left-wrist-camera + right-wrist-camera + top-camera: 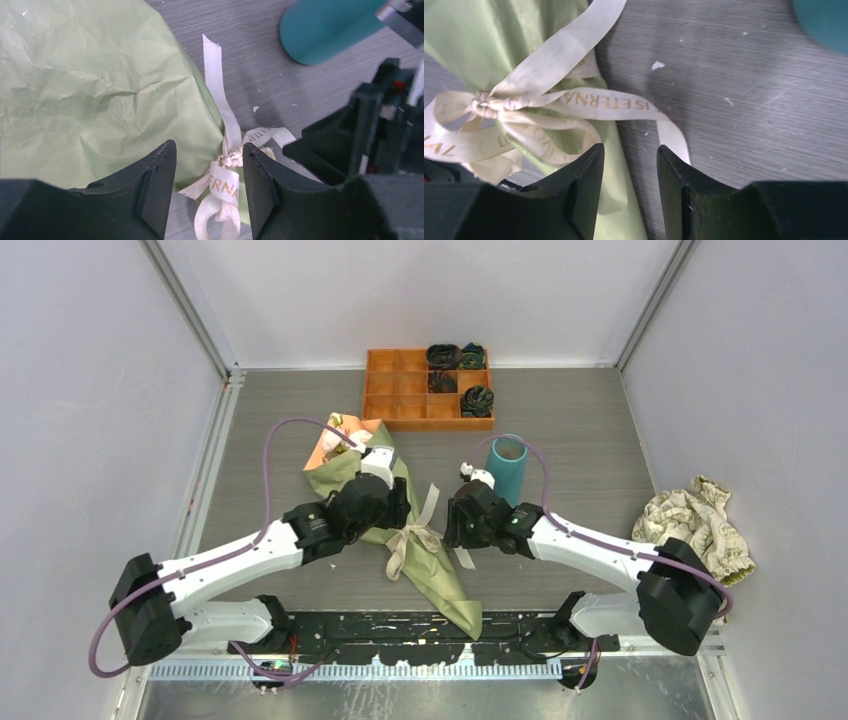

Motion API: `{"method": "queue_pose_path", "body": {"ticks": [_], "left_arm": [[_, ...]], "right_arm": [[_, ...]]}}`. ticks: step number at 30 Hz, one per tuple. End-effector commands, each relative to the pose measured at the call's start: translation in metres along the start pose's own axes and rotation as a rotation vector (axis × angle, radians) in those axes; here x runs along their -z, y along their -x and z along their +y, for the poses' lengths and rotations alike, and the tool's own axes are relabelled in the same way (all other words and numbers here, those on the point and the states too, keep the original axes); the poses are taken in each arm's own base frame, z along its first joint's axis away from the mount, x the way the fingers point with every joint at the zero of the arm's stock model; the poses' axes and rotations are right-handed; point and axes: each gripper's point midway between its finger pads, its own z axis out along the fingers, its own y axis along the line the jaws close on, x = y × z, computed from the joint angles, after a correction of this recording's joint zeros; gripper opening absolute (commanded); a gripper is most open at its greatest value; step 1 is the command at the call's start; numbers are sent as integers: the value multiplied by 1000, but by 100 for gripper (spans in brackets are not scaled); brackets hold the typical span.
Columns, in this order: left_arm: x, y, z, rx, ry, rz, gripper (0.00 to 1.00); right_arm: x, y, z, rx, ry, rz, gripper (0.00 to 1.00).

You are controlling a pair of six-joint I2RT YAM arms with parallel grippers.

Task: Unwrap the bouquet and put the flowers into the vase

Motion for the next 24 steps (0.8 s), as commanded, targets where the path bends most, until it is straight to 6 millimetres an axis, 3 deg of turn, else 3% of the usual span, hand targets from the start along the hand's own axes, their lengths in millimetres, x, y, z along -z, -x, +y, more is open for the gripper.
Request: {"method": "queue_pose_path", "body": {"ticks": [1, 8, 17, 24], "left_arm": [[-16, 25, -7, 23, 31, -88, 52], [-34, 4, 1, 4, 89, -33, 52], [-28, -14, 24, -16, 156, -14, 52], [-26, -36, 45, -2, 197, 16, 52]], "right_arm": [[8, 6, 27, -37, 122, -39, 49], [-10, 0, 14, 63, 36, -36, 54], [-30, 12, -4, 155, -95, -59, 55], [-38, 16, -4, 194, -108, -72, 55]]}}
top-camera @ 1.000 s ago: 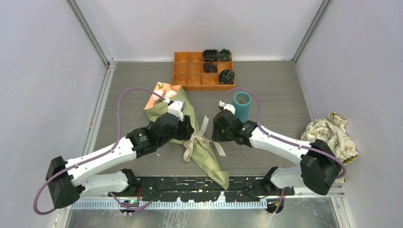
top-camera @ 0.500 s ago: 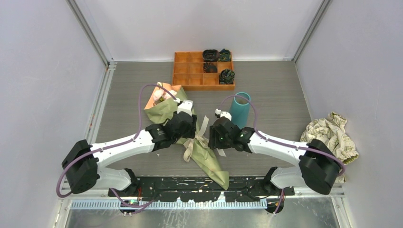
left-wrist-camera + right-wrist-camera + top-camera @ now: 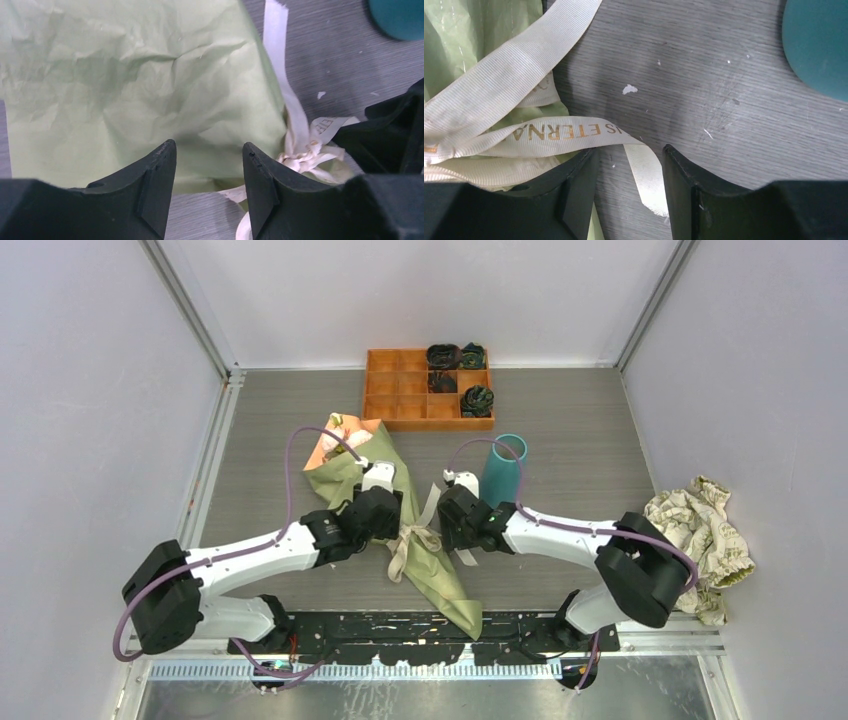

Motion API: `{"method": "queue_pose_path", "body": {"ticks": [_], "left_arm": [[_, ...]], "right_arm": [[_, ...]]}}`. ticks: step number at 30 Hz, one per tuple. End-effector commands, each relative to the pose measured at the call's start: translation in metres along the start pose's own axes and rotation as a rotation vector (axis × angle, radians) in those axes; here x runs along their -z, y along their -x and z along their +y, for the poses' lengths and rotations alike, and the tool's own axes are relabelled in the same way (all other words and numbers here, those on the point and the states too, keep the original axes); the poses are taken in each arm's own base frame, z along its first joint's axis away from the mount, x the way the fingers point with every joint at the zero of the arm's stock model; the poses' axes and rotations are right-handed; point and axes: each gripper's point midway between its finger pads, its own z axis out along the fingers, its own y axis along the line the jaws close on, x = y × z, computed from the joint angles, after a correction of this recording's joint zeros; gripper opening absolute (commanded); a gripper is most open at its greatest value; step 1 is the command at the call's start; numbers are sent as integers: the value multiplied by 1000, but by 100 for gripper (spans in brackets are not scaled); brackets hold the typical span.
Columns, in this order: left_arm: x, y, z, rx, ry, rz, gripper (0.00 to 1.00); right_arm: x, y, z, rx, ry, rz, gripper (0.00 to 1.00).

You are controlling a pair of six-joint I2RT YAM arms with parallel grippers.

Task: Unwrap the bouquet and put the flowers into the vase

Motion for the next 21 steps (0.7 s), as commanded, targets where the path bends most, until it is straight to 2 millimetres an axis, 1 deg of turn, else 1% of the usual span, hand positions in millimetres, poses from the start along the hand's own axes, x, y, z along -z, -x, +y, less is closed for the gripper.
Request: {"method": "queue_pose_path", "body": {"ticks": [1, 6, 8, 9, 12, 14, 16, 18, 21], "left_arm": [[3, 5, 10, 58, 25, -47, 52], [5, 2, 15, 62, 31, -49, 52], [6, 3, 16, 62, 35, -52, 52], [6, 4, 16, 61, 36, -53, 52], [5, 3, 17, 62, 39, -53, 52], [5, 3, 17, 64, 38, -53, 52], [4, 2, 18, 65, 41, -49, 52], [3, 1, 18, 65, 43, -47, 52], [3, 0, 18, 65, 46, -45, 52]], "right_arm": [[-4, 28, 11, 31, 9, -86, 55], [-16, 25, 21, 53, 46, -61, 53], [-20, 21, 25, 50, 61, -44, 49], [-22, 19, 26, 51, 70, -35, 46], [-23, 15, 30, 49, 92, -25, 24], [-24, 13, 29, 48, 90, -20, 13], [-24, 13, 28, 44, 87, -21, 8], [-23, 14, 28, 40, 85, -26, 2], [-13, 21, 27, 24, 86, -58, 1]]}}
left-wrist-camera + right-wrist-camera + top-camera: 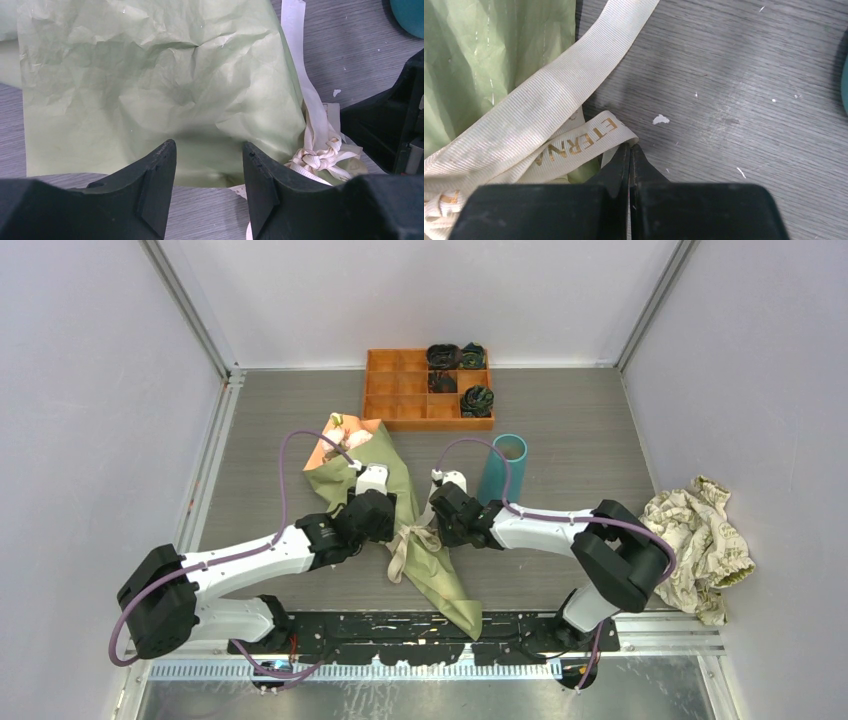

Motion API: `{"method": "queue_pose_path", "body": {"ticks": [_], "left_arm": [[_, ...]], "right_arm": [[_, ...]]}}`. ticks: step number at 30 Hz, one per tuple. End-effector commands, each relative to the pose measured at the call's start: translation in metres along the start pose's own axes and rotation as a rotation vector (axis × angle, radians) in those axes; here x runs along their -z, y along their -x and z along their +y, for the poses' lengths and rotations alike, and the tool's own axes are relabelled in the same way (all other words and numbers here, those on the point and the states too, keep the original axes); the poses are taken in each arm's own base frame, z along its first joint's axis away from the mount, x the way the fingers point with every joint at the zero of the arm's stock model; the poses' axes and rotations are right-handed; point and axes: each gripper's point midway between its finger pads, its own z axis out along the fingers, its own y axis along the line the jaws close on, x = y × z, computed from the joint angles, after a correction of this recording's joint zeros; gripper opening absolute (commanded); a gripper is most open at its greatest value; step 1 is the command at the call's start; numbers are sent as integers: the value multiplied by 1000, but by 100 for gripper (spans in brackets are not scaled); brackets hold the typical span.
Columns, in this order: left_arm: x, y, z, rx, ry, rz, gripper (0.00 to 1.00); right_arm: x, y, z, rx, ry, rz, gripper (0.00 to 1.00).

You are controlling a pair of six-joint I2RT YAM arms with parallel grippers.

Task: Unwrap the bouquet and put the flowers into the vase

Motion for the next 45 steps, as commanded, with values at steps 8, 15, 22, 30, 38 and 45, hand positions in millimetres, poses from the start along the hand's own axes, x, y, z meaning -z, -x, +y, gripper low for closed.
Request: {"method": "queue_pose_path", "body": {"ticks": [8, 15, 22, 30, 38, 45], "left_arm": [[-6, 11, 2, 51, 21, -41, 52], [-16, 6, -3, 56, 14, -16, 52], [-15, 13, -1, 50, 42, -17, 54], [-30, -19, 41, 122, 150, 91, 53], [-47, -30, 69, 202, 192, 147, 52], [-65, -28, 72, 206, 194, 171, 51]], "right_arm": [[99, 67, -3, -69, 22, -265, 1], [154, 92, -5, -80, 56, -373, 1], [97, 63, -2, -90, 9, -227, 30], [72, 37, 15, -130, 111, -147, 56], [48, 24, 10, -96, 71, -105, 58], [34, 18, -2, -90, 1, -101, 57]]}}
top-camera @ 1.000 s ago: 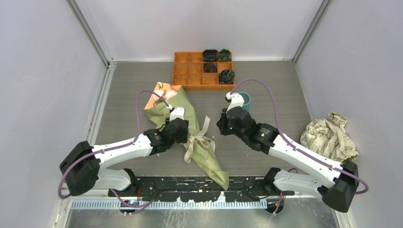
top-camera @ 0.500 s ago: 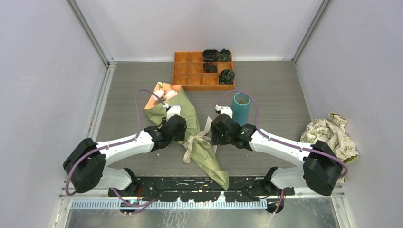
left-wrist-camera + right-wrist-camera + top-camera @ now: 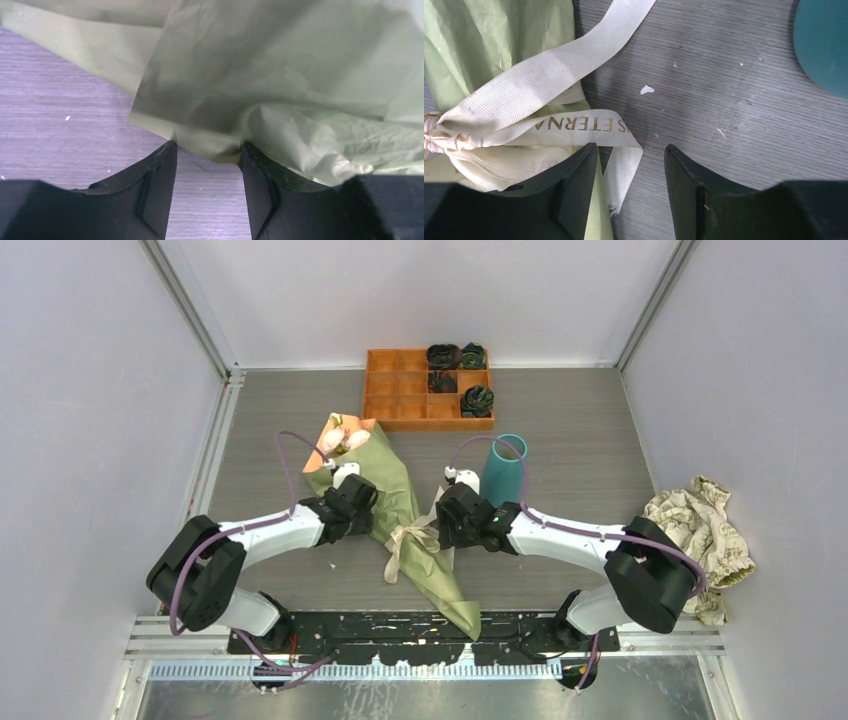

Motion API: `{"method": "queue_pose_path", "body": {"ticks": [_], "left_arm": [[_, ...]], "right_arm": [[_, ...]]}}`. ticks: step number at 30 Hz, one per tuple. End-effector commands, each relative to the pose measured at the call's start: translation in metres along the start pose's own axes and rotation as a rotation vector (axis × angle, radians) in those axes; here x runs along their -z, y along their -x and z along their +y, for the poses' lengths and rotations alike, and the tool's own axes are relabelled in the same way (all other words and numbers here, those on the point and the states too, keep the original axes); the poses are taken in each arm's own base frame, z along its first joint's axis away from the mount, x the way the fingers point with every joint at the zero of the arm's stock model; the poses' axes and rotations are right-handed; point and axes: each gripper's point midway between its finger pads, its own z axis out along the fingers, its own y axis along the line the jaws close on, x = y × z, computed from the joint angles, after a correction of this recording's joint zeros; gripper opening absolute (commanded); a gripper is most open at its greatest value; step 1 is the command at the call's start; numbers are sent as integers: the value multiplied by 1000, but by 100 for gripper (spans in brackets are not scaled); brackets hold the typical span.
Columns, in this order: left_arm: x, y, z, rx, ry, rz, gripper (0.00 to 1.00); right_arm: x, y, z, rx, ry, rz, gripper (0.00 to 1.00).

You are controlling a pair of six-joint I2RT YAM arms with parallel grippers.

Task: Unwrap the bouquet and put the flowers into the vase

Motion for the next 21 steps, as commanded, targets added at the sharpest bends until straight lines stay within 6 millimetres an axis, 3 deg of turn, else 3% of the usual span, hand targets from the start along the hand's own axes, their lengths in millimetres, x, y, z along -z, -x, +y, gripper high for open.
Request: {"method": "queue_pose_path", "body": {"ticks": [1, 10, 16, 21], "left_arm": [[-9, 22, -16, 36, -50, -34, 51], [-17, 20, -19, 29, -53, -16, 50], [-16, 19, -13, 27, -39, -12, 50], [-14, 16, -6, 37, -31, -11, 50]], "right_arm": [[0, 14, 3, -10, 5, -70, 57], [-15, 5, 6, -14, 11, -38, 57], [-34, 13, -9, -31, -103, -64, 58], [-44, 26, -6, -50, -102, -85, 57]]}}
